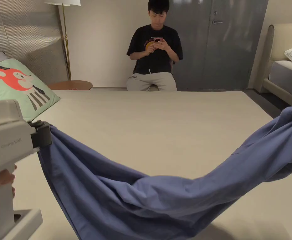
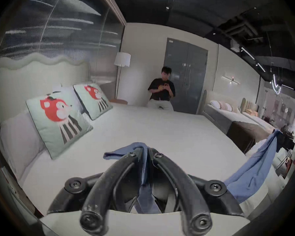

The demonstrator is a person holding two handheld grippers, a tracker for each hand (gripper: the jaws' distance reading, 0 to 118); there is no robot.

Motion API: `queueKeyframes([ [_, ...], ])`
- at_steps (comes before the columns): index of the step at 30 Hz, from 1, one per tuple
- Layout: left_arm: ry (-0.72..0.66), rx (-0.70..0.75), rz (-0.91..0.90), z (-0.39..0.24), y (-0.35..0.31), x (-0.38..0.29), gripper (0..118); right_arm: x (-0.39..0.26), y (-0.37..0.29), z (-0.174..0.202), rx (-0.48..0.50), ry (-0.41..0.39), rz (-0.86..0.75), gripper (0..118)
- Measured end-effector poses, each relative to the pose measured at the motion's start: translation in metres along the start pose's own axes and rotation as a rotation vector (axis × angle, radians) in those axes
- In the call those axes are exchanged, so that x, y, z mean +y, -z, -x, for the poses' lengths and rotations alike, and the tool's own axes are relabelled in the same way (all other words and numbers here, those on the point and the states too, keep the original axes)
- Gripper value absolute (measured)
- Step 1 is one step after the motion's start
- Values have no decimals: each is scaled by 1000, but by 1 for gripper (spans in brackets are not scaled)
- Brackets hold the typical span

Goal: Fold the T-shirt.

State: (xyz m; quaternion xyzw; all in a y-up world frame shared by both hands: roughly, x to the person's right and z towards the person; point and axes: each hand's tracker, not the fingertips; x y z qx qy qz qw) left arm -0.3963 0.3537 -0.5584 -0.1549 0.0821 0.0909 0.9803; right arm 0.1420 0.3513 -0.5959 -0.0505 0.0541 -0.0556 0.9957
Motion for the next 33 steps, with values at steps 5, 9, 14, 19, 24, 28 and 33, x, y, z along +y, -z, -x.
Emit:
queueKeyframes([
  [5, 6, 10, -29, -3, 25, 47, 3, 32, 27, 0, -11, -20, -34, 6],
  [9, 8, 10, -65, -8, 52, 82, 3, 56, 58, -1, -10, -10, -52, 6],
  [14, -2, 6, -113, -19, 82, 123, 3, 84, 102, 1, -24, -29, -94, 6],
  [19, 12, 13, -173, -38, 118, 155, 3, 107, 144, 8, -44, -27, -133, 6],
  [24, -4, 21, -213, -41, 152, 172, 3, 115, 181, 13, -66, -39, -166, 6],
  [28, -33, 34, -209, -36, 180, 173, 3, 114, 206, 17, -70, -43, -170, 6],
  [33, -33, 37, -171, -24, 209, 157, 3, 93, 222, 23, -72, -57, -141, 6],
])
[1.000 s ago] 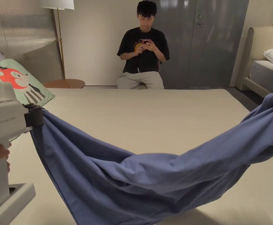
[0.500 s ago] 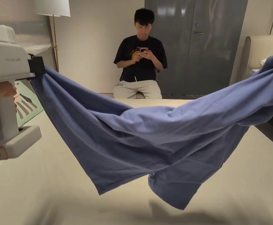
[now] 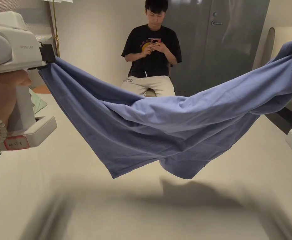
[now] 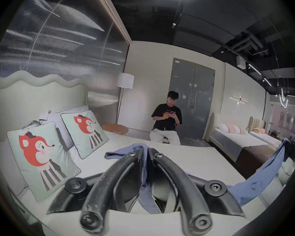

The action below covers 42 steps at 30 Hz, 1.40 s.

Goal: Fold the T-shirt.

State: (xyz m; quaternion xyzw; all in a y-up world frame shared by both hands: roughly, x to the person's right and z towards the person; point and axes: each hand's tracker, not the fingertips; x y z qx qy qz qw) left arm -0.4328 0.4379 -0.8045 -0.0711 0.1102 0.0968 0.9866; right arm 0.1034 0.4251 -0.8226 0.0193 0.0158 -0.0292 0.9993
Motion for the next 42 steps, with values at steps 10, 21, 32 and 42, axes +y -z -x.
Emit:
queueKeyframes([
  [10, 47, 11, 137, 16, -36, -67, 3, -61, -34, -15, 13, -29, 112, 6],
  [21, 43, -5, 283, 34, -150, -160, 3, -133, -157, -40, 9, 2, 255, 6],
  [32, -15, 55, 512, 71, -234, -272, 3, -200, -262, -54, -38, 17, 453, 6],
  [42, -43, 133, 646, 93, -245, -336, 3, -279, -288, -81, -149, -4, 723, 6],
])
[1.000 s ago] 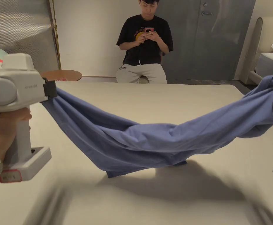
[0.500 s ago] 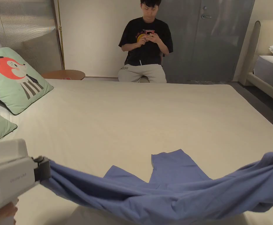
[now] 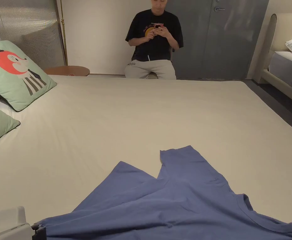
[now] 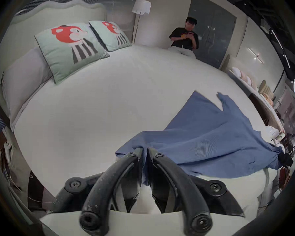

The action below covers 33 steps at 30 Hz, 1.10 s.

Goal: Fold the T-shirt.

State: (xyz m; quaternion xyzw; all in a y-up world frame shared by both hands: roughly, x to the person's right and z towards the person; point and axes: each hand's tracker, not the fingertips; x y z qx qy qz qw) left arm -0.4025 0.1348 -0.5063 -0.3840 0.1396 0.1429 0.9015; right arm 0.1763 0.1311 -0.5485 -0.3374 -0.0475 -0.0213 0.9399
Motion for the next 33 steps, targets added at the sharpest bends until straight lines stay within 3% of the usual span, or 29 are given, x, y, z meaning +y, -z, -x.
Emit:
queueKeyframes([
  [12, -7, 48, 82, 13, 27, -13, 5, -29, 37, -19, -46, 5, 126, 7],
  [13, -12, 44, 80, 13, 26, -14, 12, -29, 36, -19, -47, -2, 120, 15],
  [15, -15, 56, 56, 13, 21, -13, 43, -29, 33, -19, -35, -10, 79, 53],
  [16, -13, 75, 36, 13, 16, -11, 52, -27, 27, -19, -39, -7, 40, 63],
  [17, -15, 77, 17, 11, 9, -8, 52, -22, 21, -19, -37, -6, -4, 63],
  [18, -24, 77, -23, 10, 2, -5, 86, -17, 14, -18, -23, -5, -50, 98],
  [19, -26, 71, -85, 7, -9, -1, 105, -7, 1, -12, -8, -11, -115, 111],
  [20, -27, 53, -172, 2, -23, 2, 111, 3, -10, -7, 3, -29, -193, 110],
  [23, 8, 75, -349, -7, -48, 16, 109, 34, -32, 19, -1, -65, -329, 109],
  [26, 35, 42, -461, -28, -83, 31, 108, 60, -51, 41, 66, -32, -450, 109],
  [28, 50, 16, -526, -38, -102, 36, 93, 74, -55, 54, 122, -16, -502, 98],
  [29, 58, 19, -553, -42, -109, 38, 74, 78, -59, 62, 142, -23, -523, 85],
  [31, 79, 36, -573, -48, -115, 41, 17, 88, -70, 83, 152, -39, -543, 36],
  [32, 84, 39, -580, -49, -118, 41, 5, 90, -71, 89, 151, -44, -549, 15],
  [33, 76, 32, -589, -49, -122, 41, 1, 91, -72, 96, 153, -53, -565, 2],
])
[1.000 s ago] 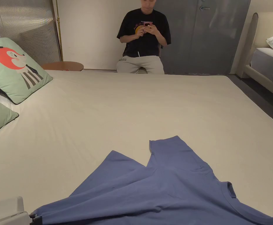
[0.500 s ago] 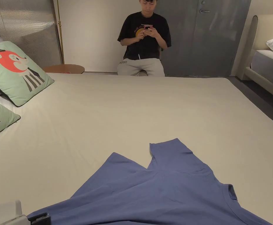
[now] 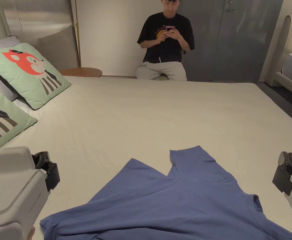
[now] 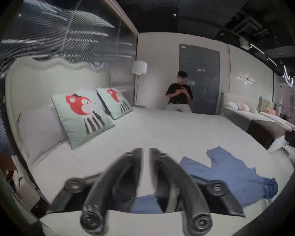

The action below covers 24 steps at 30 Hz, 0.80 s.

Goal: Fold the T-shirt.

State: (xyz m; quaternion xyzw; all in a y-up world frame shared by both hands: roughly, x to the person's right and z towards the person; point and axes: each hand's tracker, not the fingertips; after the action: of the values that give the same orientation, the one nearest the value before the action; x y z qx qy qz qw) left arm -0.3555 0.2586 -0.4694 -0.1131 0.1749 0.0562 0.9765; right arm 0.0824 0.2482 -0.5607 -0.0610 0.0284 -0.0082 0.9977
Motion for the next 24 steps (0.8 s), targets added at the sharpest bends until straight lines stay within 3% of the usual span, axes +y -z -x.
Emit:
queueKeyframes([
  [5, -67, -13, 72, 23, 11, -4, 0, 1, 6, 16, 49, 3, -2, 1],
  [10, -136, 18, 346, 45, 49, -18, 4, -8, 13, 22, 74, -2, 32, 1],
  [12, -178, 24, 493, 56, 76, -29, 38, -13, 18, 25, 81, -7, 58, 1],
  [13, -191, 30, 547, 57, 82, -33, 49, -17, 20, 26, 85, -9, 69, 1],
  [14, -218, 30, 570, 61, 93, -41, 49, -21, 22, 26, 88, -12, 80, 1],
  [15, -234, 37, 613, 63, 103, -48, 92, -24, 24, 27, 91, -16, 91, 1],
  [16, -271, 17, 654, 66, 111, -54, 113, -27, 26, 28, 95, -22, 106, 1],
  [17, -265, 61, 653, 70, 127, -63, 105, -29, 29, 30, 97, -28, 116, 1],
  [24, -359, 131, 860, 83, 183, -107, 101, -45, 44, 32, 107, -45, 174, 1],
])
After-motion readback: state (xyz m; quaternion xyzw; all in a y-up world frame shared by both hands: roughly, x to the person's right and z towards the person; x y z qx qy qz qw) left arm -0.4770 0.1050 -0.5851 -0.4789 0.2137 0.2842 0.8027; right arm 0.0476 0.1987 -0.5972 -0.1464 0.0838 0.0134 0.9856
